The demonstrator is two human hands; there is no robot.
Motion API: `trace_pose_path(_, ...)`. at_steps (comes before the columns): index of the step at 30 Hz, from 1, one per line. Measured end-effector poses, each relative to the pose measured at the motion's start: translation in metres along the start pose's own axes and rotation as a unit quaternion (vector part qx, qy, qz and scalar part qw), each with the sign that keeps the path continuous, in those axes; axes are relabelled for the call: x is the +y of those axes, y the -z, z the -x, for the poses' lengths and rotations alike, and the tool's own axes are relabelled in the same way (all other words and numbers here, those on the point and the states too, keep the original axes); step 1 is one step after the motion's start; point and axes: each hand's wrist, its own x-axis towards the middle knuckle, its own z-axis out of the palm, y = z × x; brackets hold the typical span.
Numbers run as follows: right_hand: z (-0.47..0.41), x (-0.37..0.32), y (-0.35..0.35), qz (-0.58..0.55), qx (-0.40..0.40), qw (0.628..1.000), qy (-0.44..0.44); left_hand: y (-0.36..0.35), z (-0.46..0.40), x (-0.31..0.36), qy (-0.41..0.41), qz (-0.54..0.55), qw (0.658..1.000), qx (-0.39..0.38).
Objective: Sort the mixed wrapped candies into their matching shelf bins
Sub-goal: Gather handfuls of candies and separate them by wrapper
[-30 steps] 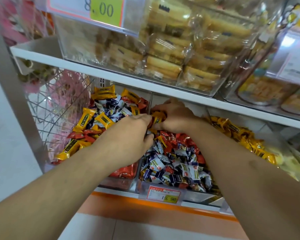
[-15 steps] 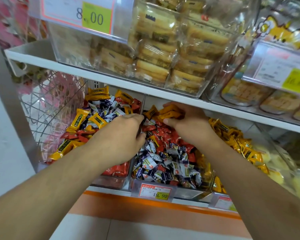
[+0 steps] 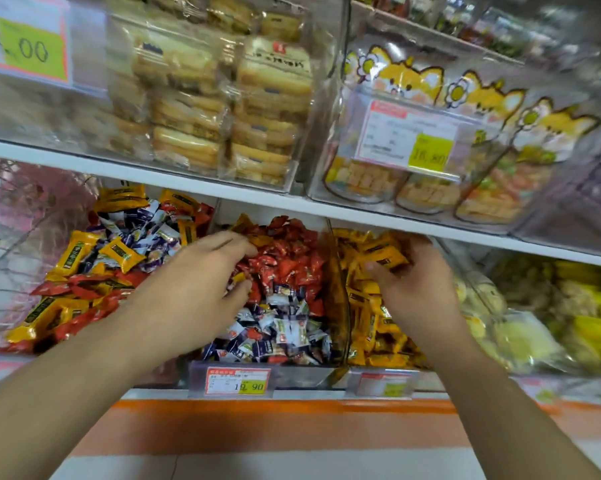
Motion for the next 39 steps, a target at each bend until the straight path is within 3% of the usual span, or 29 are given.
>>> trace_pose_path(5, -0.009, 0.017, 0.015, 0.09, -0.027, 0.996, 0.002, -0.003, -0.004, 0.0, 0.009, -0.027, 0.999, -0.021)
trace_pose_path(10, -0.009, -0.002, 0.002, 0.133, -0.01, 0.987, 0.091, 0.002, -0.005, -0.01, 0.045, -0.04, 0.998, -0.036)
trace_pose_path(19, -0.023, -0.06, -0.078, 0.155, -0.145, 0.959, 0.189, 0.005, -0.001, -0.036, 0.13, -0.036, 0.986, -0.099)
trace_pose_path(25, -0.071, -0.087, -0.146, 0.199, -0.177, 0.956, 0.126, 0.002, -0.002, -0.039, 0.119, -0.021, 0.988, -0.092)
trace_pose_path(31, -0.088, -0.096, -0.167, 0.202, -0.281, 0.926, 0.149, 0.002, -0.001, -0.041, 0.106, -0.014, 0.991, -0.078)
trace_pose_path(39, -0.093, -0.089, -0.165, 0.099, -0.254, 0.956, 0.108, 0.003, -0.001, -0.043, 0.096, 0.001, 0.992, -0.081)
